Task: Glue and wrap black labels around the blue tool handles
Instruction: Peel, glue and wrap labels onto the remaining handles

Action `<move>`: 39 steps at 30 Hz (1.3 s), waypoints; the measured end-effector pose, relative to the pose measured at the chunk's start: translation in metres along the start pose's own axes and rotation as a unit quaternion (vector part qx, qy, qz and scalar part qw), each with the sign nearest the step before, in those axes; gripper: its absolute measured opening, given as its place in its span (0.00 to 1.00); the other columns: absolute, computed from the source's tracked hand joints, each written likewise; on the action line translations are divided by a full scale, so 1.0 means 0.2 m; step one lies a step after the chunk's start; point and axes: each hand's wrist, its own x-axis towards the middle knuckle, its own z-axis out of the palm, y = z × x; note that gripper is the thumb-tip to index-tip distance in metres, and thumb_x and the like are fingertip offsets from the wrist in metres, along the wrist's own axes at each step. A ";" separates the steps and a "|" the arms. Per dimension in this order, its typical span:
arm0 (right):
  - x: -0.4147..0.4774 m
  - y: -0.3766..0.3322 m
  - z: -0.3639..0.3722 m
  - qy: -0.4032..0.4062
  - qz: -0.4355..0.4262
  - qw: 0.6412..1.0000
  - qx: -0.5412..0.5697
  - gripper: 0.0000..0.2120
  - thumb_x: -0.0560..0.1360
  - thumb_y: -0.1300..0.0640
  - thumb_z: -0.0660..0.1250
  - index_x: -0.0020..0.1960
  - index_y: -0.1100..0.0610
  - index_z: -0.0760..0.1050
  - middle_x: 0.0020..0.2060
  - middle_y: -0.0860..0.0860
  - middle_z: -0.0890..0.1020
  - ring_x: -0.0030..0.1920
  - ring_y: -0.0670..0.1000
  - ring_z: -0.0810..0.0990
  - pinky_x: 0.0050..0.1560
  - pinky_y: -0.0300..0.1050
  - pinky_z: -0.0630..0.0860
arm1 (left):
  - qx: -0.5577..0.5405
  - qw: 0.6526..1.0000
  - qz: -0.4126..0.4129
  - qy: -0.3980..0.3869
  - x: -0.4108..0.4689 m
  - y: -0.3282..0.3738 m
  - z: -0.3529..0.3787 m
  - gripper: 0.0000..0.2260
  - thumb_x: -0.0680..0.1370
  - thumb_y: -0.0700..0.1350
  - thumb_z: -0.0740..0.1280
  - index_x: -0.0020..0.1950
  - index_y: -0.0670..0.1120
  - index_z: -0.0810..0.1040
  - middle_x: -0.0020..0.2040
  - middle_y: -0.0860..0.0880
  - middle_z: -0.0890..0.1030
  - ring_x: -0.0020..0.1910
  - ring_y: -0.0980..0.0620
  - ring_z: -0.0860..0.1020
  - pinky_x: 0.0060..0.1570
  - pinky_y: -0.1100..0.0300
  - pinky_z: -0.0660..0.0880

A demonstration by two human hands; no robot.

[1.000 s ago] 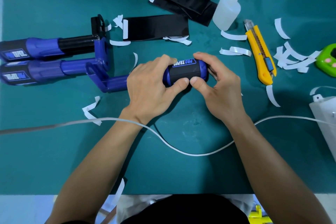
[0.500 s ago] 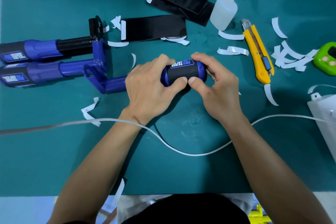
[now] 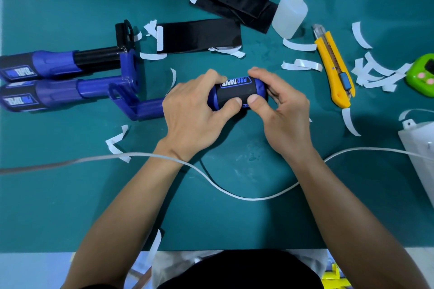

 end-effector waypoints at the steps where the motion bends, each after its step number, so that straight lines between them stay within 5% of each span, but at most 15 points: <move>1: 0.00 0.00 0.00 0.002 0.003 1.000 0.008 0.23 0.75 0.63 0.69 0.64 0.41 0.79 0.62 0.39 0.83 0.67 0.46 0.80 0.71 0.52 0.75 | 0.000 1.000 0.001 0.001 0.00 0.00 0.00 0.14 0.73 0.60 0.71 0.51 0.53 0.78 0.39 0.58 0.81 0.38 0.54 0.76 0.45 0.57 0.68; 9: -0.01 -0.02 0.02 0.016 0.018 0.999 0.034 0.23 0.76 0.65 0.67 0.63 0.42 0.80 0.63 0.44 0.83 0.67 0.46 0.79 0.71 0.50 0.75 | -0.005 1.000 0.005 0.001 0.00 -0.01 0.00 0.14 0.73 0.60 0.71 0.52 0.54 0.78 0.42 0.57 0.83 0.40 0.55 0.77 0.46 0.58 0.68; 20: -0.02 -0.02 0.04 0.032 -0.016 0.998 -0.056 0.18 0.77 0.57 0.66 0.67 0.51 0.80 0.59 0.36 0.82 0.63 0.44 0.81 0.67 0.47 0.77 | -0.001 1.000 -0.001 -0.005 -0.01 0.00 -0.01 0.14 0.72 0.60 0.72 0.52 0.53 0.79 0.40 0.59 0.81 0.41 0.56 0.75 0.45 0.60 0.65; 27: -0.03 -0.05 0.05 0.044 -0.028 0.995 -0.087 0.18 0.77 0.54 0.68 0.66 0.53 0.80 0.58 0.39 0.83 0.59 0.42 0.81 0.63 0.37 0.75 | -0.001 1.000 -0.002 0.001 -0.01 -0.01 0.00 0.15 0.72 0.61 0.71 0.52 0.54 0.79 0.40 0.59 0.82 0.41 0.56 0.76 0.45 0.58 0.68; 39: -0.03 -0.05 0.05 0.040 -0.020 0.995 -0.085 0.17 0.77 0.58 0.67 0.66 0.53 0.79 0.61 0.42 0.82 0.63 0.45 0.80 0.66 0.45 0.76 | 0.001 0.999 0.033 -0.008 -0.02 -0.03 -0.02 0.16 0.74 0.60 0.72 0.56 0.53 0.79 0.43 0.57 0.83 0.41 0.55 0.77 0.46 0.59 0.66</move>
